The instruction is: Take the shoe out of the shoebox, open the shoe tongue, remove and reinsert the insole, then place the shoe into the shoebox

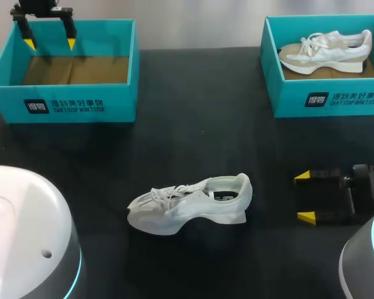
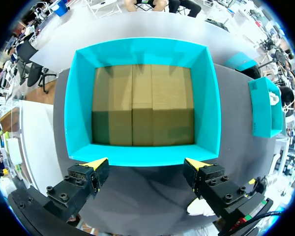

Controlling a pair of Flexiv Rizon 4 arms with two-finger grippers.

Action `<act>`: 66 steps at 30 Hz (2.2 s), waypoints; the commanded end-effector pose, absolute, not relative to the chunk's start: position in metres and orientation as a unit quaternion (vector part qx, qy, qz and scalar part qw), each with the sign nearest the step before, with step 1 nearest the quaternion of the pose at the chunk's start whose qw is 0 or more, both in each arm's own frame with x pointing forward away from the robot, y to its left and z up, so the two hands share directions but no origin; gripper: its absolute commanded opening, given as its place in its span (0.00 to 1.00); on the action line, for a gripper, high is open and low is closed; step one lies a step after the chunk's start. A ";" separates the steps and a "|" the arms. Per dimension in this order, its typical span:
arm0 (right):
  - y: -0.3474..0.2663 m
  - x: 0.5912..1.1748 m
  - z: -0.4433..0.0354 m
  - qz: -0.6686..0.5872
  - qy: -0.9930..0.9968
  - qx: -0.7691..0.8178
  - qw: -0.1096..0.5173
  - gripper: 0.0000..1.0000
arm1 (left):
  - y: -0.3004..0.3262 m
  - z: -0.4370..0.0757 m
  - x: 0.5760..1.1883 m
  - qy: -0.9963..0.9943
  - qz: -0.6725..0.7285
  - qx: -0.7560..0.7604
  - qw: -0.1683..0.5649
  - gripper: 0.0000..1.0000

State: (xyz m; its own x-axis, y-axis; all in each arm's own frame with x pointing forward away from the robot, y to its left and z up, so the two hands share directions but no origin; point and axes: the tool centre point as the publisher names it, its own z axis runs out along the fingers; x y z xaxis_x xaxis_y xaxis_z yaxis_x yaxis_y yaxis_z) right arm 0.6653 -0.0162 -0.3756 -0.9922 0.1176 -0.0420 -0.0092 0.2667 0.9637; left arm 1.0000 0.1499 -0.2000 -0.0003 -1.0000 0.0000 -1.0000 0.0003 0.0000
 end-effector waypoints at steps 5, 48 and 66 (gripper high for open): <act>0.017 0.672 -0.378 0.600 0.797 0.039 0.048 1.00 | 0.150 -0.200 1.000 -0.707 0.000 0.707 0.000 1.00; 0.084 0.680 -0.395 0.595 0.799 0.085 0.026 1.00 | 0.150 -0.200 1.000 -0.707 0.000 0.707 0.000 1.00; 0.108 0.682 -0.403 0.606 0.793 0.062 0.022 1.00 | 0.150 -0.200 1.000 -0.707 0.000 0.707 0.000 1.00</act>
State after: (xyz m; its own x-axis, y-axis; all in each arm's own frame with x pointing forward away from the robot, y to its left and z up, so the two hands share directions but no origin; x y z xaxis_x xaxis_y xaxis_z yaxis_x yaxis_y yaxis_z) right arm 0.6808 0.1035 -0.4004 -0.9912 0.1253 0.0423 0.0732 0.2541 0.9644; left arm 1.0000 0.1499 -0.2001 -0.0003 -1.0000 0.0000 -1.0000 0.0003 0.0001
